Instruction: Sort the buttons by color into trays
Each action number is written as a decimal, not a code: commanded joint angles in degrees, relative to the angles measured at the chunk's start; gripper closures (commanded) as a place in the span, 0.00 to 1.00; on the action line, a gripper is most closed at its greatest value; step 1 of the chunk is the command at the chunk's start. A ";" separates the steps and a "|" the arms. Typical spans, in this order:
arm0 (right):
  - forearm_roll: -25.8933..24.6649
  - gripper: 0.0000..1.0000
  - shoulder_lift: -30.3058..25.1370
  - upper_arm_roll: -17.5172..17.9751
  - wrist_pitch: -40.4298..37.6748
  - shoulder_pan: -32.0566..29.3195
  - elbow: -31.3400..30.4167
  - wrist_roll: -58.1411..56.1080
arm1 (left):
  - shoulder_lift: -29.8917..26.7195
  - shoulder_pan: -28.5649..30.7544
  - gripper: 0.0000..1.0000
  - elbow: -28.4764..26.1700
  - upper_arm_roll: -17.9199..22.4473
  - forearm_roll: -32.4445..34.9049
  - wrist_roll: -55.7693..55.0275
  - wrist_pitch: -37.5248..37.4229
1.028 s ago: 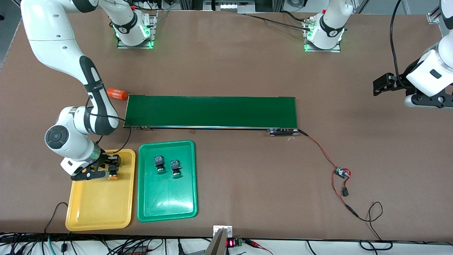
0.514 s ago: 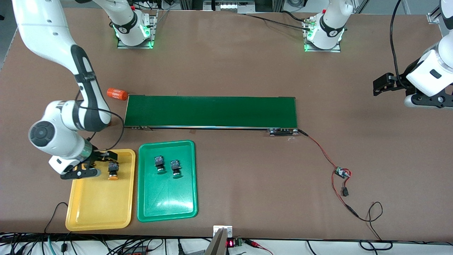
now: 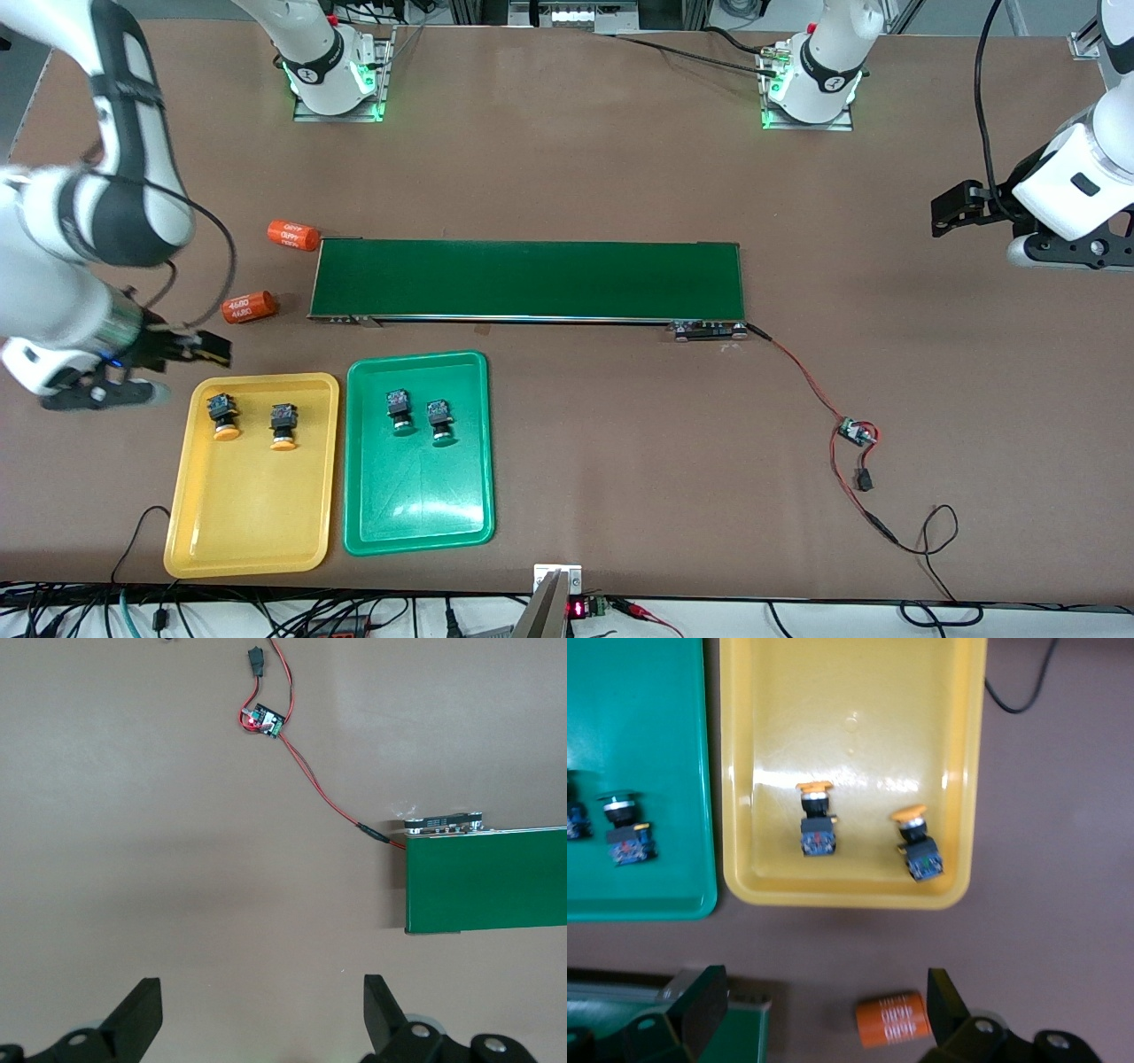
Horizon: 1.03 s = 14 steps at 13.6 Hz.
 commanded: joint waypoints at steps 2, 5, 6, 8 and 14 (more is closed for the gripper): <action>-0.57 0.00 -9.03 0.41 -9.72 -2.67 -1.43 -0.22 | -0.54 -0.29 0.00 0.64 -0.34 0.87 0.89 -1.19; -1.70 0.00 -14.39 0.41 -17.63 -2.94 -1.43 -0.22 | -0.54 -0.20 0.00 0.55 -0.34 0.87 0.89 -1.19; -1.97 0.00 -15.89 0.41 -19.14 -2.94 -1.60 -0.22 | -0.54 -0.20 0.00 0.55 -0.34 0.87 0.89 -1.19; -2.15 0.00 -18.96 0.58 -21.43 -3.37 -3.00 0.05 | -0.54 -0.11 0.00 0.55 -0.34 0.87 0.89 -1.19; -2.07 0.00 -20.30 1.20 -23.19 -3.29 -5.03 0.22 | -0.54 -0.11 0.00 0.55 -0.34 0.87 0.89 -1.28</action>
